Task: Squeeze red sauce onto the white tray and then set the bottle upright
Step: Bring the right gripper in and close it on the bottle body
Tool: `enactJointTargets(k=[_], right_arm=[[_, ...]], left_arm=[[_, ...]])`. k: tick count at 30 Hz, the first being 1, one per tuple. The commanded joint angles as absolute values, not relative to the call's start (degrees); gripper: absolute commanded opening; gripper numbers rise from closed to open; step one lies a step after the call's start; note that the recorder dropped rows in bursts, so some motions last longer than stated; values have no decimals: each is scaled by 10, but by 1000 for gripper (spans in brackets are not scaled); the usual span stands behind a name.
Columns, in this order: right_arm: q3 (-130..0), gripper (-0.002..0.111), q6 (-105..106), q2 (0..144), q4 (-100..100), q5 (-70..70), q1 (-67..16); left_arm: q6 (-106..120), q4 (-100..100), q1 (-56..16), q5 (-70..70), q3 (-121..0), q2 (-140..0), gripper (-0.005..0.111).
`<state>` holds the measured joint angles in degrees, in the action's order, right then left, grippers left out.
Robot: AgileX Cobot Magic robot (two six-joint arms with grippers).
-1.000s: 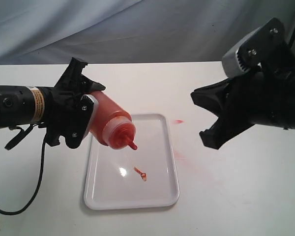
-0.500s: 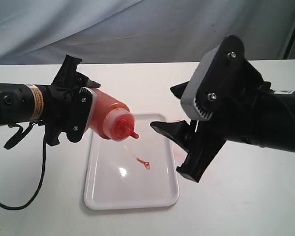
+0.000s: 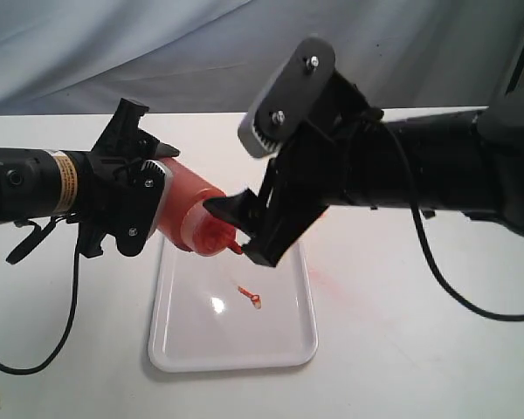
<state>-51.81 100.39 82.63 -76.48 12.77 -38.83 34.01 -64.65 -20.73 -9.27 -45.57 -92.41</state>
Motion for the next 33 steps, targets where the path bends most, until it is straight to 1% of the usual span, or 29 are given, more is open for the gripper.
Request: enactJointTargets(k=[1,10,17,20,24,26,31,33], right_arm=[[-562,82,993,850,-799,165,-390],[-609,82,972,937,-799,194,-390],[-614,82,972,964,-794,188,-390],[-614,78,972,969,-790,180,-390],[-614,67,972,972,-773,171,-388],[-614,64,972,976,-773,172,-388],[-614,65,972,982,-735,170,-388],[-614,69,972,988,-700,157,-388]], left_arm=[[337,-636,-210,-116,-463,-919,0],[336,-636,-210,-123,-463,-919,0],[336,-636,-210,-123,-463,-919,0],[336,-636,-210,-123,-463,-919,0],[335,-636,-210,-131,-463,-919,0],[335,-636,-210,-137,-463,-919,0],[335,-636,-210,-137,-463,-919,0],[332,-636,-210,-137,-463,-919,0]])
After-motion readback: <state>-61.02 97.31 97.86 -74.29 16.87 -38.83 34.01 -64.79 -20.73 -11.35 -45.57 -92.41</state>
